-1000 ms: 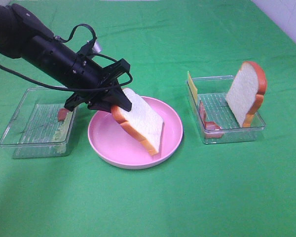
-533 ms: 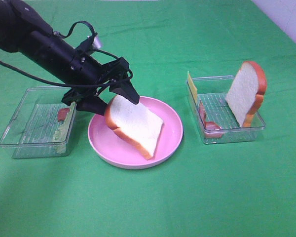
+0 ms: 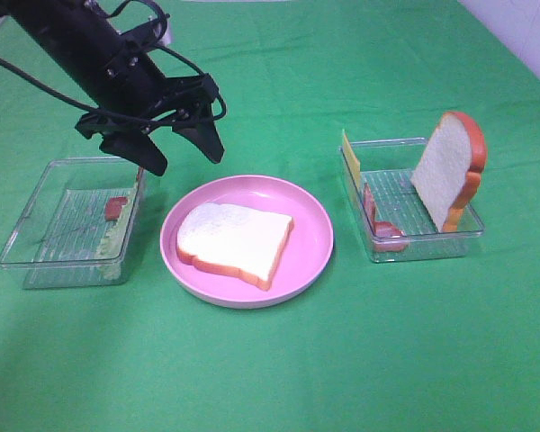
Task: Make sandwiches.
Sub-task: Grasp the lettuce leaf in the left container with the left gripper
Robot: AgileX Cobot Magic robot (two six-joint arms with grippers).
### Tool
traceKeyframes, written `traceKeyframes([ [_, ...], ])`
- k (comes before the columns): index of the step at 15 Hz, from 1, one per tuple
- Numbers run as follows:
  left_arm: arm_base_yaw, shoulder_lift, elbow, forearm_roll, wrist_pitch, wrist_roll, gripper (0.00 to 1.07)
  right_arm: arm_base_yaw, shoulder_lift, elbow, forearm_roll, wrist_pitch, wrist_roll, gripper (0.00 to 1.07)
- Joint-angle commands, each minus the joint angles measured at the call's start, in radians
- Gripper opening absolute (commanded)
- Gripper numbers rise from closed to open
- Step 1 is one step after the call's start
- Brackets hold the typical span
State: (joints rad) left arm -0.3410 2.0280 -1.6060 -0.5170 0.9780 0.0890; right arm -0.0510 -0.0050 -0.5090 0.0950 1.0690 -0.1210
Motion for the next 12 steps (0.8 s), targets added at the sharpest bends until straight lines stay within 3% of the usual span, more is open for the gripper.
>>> traceKeyframes([
  [1,-0.006,-0.008,-0.11,0.153,0.131,-0.129,0.75,-0.004,-0.012,0.002,-0.001,-0.009,-0.008,0.74],
  [4,-0.006,-0.008,-0.21,0.373,0.314,-0.252,0.75,-0.004,-0.012,0.002,-0.001,-0.009,-0.008,0.74],
  [7,-0.006,-0.034,-0.204,0.42,0.311,-0.285,0.74,-0.004,-0.012,0.002,-0.001,-0.009,-0.008,0.74],
  [10,-0.006,-0.109,-0.116,0.422,0.311,-0.297,0.72,-0.004,-0.012,0.002,-0.001,-0.009,-0.008,0.74],
  [12,-0.006,-0.182,0.008,0.455,0.311,-0.35,0.72,-0.004,-0.012,0.002,-0.001,-0.009,-0.008,0.74],
])
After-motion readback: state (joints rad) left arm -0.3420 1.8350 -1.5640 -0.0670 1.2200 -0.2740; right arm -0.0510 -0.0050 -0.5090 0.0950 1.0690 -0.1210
